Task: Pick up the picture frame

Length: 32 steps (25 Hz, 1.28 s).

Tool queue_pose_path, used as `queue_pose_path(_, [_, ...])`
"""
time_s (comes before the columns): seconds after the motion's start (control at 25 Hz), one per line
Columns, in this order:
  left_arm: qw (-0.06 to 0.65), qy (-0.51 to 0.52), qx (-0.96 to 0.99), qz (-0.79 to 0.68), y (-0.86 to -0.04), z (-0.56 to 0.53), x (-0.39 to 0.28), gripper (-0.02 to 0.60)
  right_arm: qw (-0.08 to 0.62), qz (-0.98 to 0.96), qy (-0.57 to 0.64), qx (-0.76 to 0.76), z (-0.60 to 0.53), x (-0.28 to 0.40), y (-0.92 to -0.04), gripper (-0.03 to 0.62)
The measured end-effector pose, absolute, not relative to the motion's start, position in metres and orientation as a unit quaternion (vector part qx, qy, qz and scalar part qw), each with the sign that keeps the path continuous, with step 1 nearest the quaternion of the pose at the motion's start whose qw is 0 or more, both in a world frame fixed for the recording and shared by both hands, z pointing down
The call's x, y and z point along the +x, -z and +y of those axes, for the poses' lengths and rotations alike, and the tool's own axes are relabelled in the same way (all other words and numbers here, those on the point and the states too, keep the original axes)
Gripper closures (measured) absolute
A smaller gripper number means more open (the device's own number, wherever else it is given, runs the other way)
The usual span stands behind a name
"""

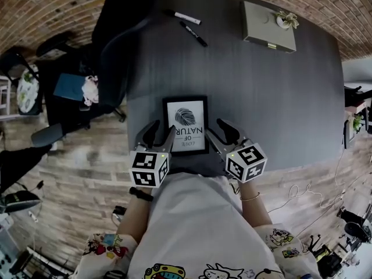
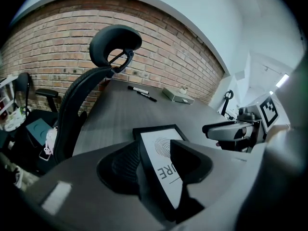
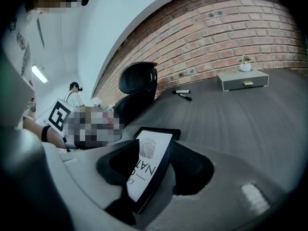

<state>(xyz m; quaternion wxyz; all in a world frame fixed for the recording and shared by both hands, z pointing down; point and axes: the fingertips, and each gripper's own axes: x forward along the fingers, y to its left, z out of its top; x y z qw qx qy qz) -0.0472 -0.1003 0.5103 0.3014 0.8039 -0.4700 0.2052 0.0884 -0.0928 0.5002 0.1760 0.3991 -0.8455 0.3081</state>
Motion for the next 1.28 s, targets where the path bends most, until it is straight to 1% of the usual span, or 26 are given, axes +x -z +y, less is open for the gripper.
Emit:
queue_pose_path(0.32, [0.314,-0.233,0.791,-0.471,-0.539,-0.101,-0.046,0.385,0.170,-0.836,-0.331,0.403,-0.096,0.087,-0.514,0.398])
queue_pose_path(0.72, [0.329,-0.264,0.776,-0.468,-0.563,-0.092,-0.045,0.422,0.169,-0.831,-0.345,0.403,-0.092,0.084,-0.521,0.399])
queue_pose_path(0.84, [0.333,-0.262,0.776,-0.468,-0.563,-0.091,-0.042,0.453,0.172,-0.830,-0.348,0.401,-0.091,0.082,-0.523,0.399])
queue_pose_path(1.04, [0.360,-0.240,0.764,-0.479,-0.563,-0.093,-0.046,0.478,0.178,-0.829,-0.352,0.397,-0.090,0.079,-0.527,0.399])
queue_pose_path(1.28, [0.388,-0.211,0.749,-0.493,-0.563,-0.094,-0.051,0.486,0.184,-0.822,-0.366,0.395,-0.088,0.079,-0.533,0.398])
